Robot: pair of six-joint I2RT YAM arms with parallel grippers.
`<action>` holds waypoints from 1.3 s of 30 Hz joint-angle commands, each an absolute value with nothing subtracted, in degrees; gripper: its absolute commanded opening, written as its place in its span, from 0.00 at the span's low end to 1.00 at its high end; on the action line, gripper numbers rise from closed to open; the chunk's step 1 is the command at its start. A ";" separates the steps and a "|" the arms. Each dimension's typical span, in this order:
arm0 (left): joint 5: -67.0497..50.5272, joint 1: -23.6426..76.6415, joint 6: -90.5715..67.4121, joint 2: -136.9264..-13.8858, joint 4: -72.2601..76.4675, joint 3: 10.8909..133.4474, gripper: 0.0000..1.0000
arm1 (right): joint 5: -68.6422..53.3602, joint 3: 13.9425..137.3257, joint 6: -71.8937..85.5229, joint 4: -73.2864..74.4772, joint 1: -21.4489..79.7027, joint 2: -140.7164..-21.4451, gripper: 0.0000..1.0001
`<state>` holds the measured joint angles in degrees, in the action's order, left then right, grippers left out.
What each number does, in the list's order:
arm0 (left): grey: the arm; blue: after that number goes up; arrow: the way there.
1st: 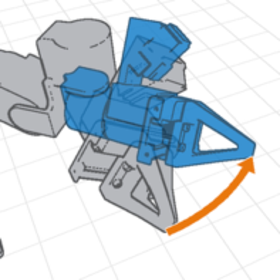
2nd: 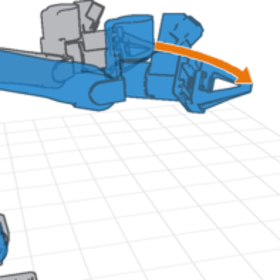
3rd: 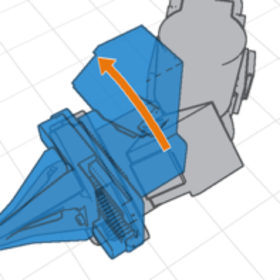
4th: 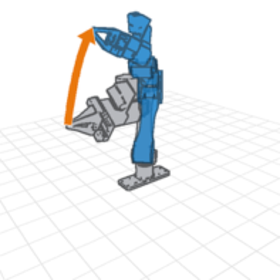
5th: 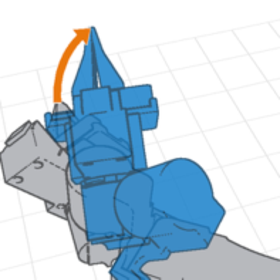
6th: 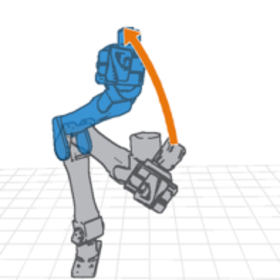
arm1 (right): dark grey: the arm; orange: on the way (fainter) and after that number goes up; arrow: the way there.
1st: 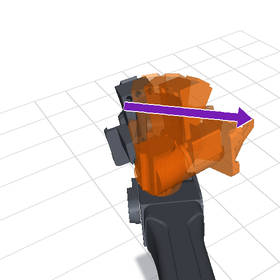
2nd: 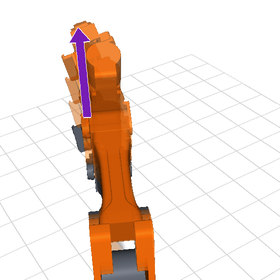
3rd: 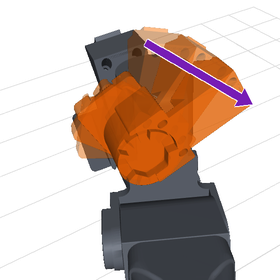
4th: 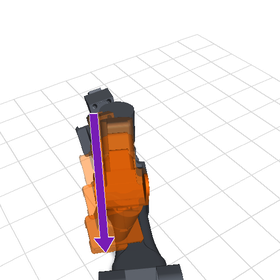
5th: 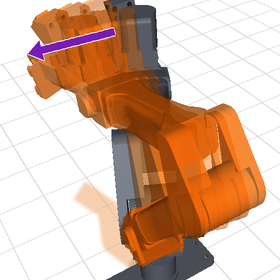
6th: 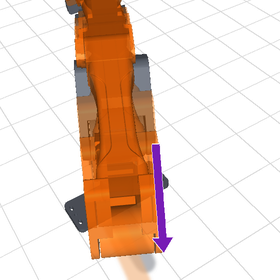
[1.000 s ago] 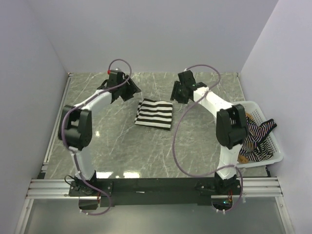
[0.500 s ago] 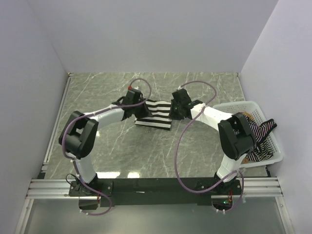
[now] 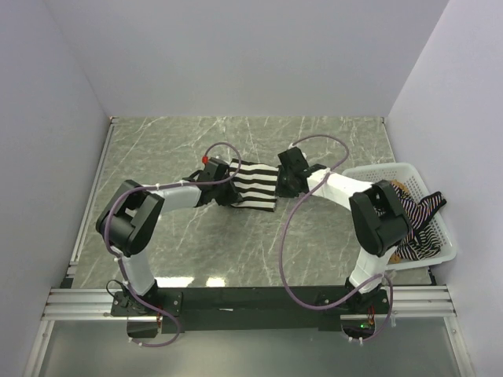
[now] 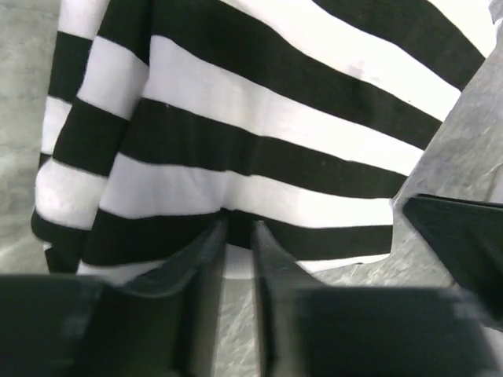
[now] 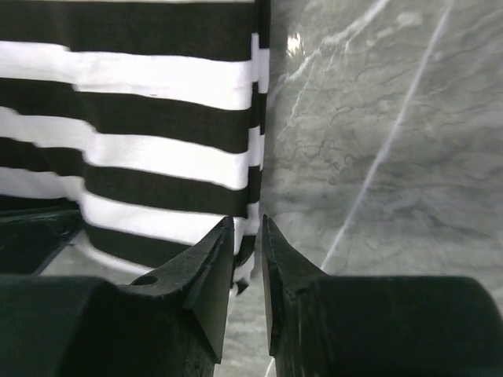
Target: Fold and stack the tank tops
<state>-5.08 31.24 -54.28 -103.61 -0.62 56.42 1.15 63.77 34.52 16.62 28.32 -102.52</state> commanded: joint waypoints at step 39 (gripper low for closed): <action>-6.94 22.59 -28.39 -116.46 -22.06 79.02 0.62 | 3.96 89.74 29.18 23.91 23.64 -117.52 0.48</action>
